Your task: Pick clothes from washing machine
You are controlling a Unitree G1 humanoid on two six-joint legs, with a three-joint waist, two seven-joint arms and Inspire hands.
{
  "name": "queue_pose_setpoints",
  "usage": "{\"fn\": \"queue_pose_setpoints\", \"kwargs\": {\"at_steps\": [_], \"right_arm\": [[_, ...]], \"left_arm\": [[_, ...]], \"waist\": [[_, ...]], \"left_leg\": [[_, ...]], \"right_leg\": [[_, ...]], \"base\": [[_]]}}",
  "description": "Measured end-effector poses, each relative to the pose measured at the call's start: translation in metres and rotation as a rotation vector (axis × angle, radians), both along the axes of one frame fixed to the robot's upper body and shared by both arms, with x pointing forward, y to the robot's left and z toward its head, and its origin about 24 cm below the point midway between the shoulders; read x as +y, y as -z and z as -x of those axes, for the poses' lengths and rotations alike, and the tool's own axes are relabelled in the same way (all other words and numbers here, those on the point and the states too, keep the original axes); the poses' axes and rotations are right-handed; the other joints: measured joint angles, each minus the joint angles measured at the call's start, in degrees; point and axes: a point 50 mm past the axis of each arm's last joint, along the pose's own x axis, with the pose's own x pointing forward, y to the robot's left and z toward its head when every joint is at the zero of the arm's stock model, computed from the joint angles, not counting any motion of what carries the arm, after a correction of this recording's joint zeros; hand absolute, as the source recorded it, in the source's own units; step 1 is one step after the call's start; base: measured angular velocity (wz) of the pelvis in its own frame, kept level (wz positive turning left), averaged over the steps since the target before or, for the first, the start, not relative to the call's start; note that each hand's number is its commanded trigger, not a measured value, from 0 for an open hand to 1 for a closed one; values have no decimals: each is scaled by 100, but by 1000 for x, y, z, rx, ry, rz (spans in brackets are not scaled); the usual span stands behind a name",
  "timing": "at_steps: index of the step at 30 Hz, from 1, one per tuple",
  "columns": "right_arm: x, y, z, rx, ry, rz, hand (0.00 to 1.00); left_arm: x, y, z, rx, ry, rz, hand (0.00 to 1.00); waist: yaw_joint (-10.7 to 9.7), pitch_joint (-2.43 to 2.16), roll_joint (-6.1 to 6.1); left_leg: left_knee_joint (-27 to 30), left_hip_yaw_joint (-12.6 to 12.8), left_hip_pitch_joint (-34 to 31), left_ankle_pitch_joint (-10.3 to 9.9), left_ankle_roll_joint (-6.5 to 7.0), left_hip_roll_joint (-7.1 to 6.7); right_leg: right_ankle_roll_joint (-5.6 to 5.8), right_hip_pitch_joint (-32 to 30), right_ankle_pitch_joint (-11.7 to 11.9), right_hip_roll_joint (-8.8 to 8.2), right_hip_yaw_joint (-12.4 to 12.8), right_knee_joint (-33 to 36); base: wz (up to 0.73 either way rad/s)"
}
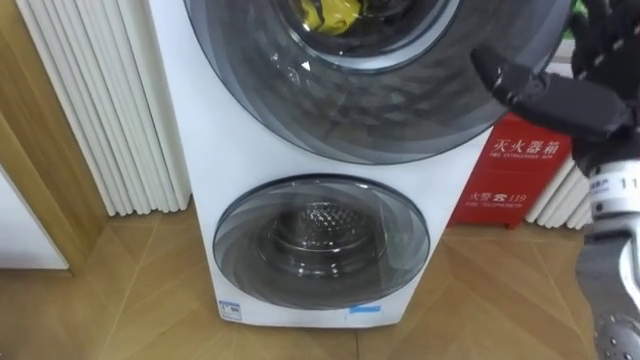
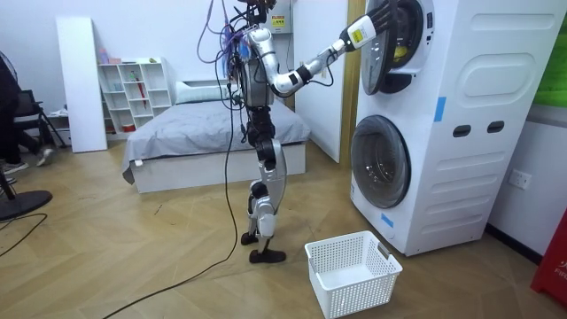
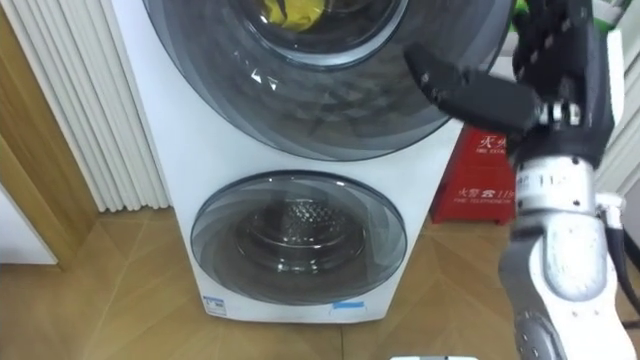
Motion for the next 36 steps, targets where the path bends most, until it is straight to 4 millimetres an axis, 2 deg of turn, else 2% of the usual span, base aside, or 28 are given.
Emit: {"fn": "queue_pose_setpoints", "kwargs": {"at_steps": [12,15,20,24,29,33,36], "right_arm": [[-2,2,-5,32,-52,9,0],[-7,6,-16,58,-46,-4,0],[-19,26,-33,171,-13,-52,0],[-24,43,-39,259,2,-70,0],[-24,50,-41,296,-1,-62,0],[-23,60,-44,340,-9,-57,0],[-21,69,-46,378,-25,-46,0]], "left_arm": [[1,0,0,29,-7,-7,0],[1,0,0,32,-5,0,0],[9,-2,2,53,-5,-7,0],[13,-3,7,84,-12,-17,0],[12,-2,4,85,-9,3,0],[13,-3,0,68,-5,4,0],[13,-3,-4,60,-2,3,0]], "waist": [[8,4,-5],[49,10,-19],[161,38,-127],[193,29,-185],[208,45,-130],[264,13,-70],[266,18,3]], "left_leg": [[40,-27,2,0,-1,24],[54,-58,12,1,-2,25],[86,-138,-49,-14,-26,34],[110,-190,-103,-17,-30,36],[130,-197,-106,-17,-30,38],[127,-190,-82,-17,-30,43],[136,-180,-74,-16,-30,40]], "right_leg": [[-39,6,25,17,-23,4],[-45,19,39,16,-11,19],[-51,19,47,8,-129,78],[-60,6,52,7,-165,77],[-60,0,53,11,-183,71],[-60,9,53,17,-162,72],[-60,16,53,16,-145,72]], "base": [[-2],[1],[7],[8],[1],[-3],[-2]]}}
